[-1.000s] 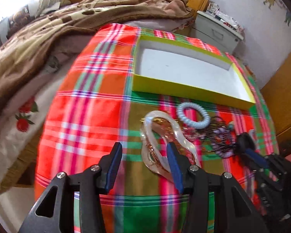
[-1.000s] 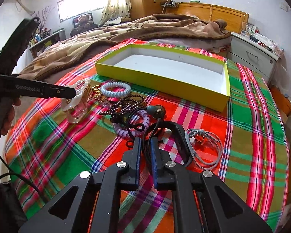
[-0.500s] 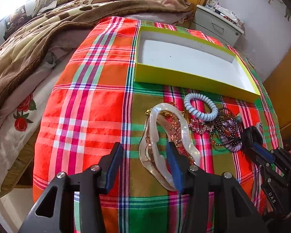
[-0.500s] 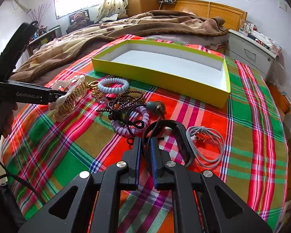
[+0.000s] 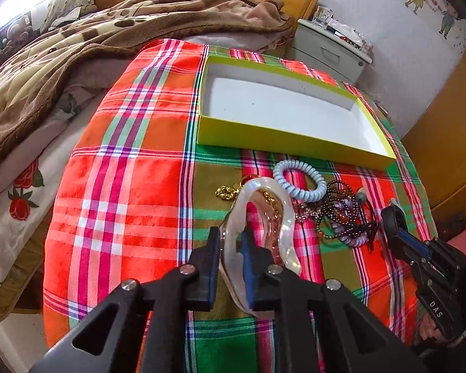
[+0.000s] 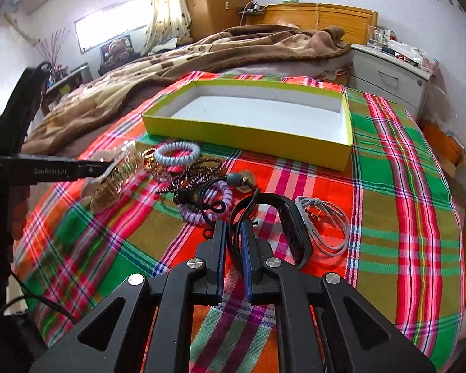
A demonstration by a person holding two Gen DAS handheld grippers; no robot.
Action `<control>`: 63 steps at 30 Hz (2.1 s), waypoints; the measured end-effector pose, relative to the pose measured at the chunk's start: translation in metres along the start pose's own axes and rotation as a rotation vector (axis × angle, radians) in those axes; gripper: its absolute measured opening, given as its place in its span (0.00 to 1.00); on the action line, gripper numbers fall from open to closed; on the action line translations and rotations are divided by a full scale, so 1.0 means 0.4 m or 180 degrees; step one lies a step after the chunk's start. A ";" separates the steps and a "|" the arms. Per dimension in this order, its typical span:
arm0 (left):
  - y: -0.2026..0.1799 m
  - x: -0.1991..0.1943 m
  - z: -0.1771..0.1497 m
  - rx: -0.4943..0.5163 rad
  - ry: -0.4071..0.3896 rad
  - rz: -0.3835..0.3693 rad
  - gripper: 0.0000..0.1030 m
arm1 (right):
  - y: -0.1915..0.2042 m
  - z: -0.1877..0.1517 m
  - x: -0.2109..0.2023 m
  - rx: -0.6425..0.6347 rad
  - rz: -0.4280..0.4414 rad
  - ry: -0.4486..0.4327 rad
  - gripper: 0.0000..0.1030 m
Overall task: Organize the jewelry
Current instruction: 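Carry the clip in the left gripper into the box while the right carries the band there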
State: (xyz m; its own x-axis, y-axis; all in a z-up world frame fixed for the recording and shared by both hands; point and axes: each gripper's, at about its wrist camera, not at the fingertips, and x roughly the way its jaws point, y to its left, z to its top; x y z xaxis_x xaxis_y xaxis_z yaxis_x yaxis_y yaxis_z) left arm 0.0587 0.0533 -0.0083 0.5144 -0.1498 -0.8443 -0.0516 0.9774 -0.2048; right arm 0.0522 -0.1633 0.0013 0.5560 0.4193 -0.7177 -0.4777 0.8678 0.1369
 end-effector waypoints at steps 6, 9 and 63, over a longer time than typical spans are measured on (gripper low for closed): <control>0.001 -0.015 0.008 0.0032 -0.0028 -0.0029 0.13 | -0.004 0.027 -0.030 0.0057 -0.0020 -0.0132 0.09; 0.000 -0.027 0.017 0.0056 -0.0063 -0.0020 0.13 | -0.004 0.040 -0.042 0.0044 -0.0059 -0.0185 0.09; -0.059 0.102 0.302 0.0729 -0.0015 0.0181 0.42 | -0.175 0.335 0.164 0.0223 -0.0249 -0.0089 0.09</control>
State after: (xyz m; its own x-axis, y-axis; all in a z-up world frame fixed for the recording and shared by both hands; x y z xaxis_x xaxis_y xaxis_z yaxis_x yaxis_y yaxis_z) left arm 0.1842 0.0419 0.0220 0.5202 -0.0935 -0.8489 0.1149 0.9926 -0.0389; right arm 0.2133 -0.1608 0.0363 0.6088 0.3560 -0.7089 -0.3840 0.9142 0.1293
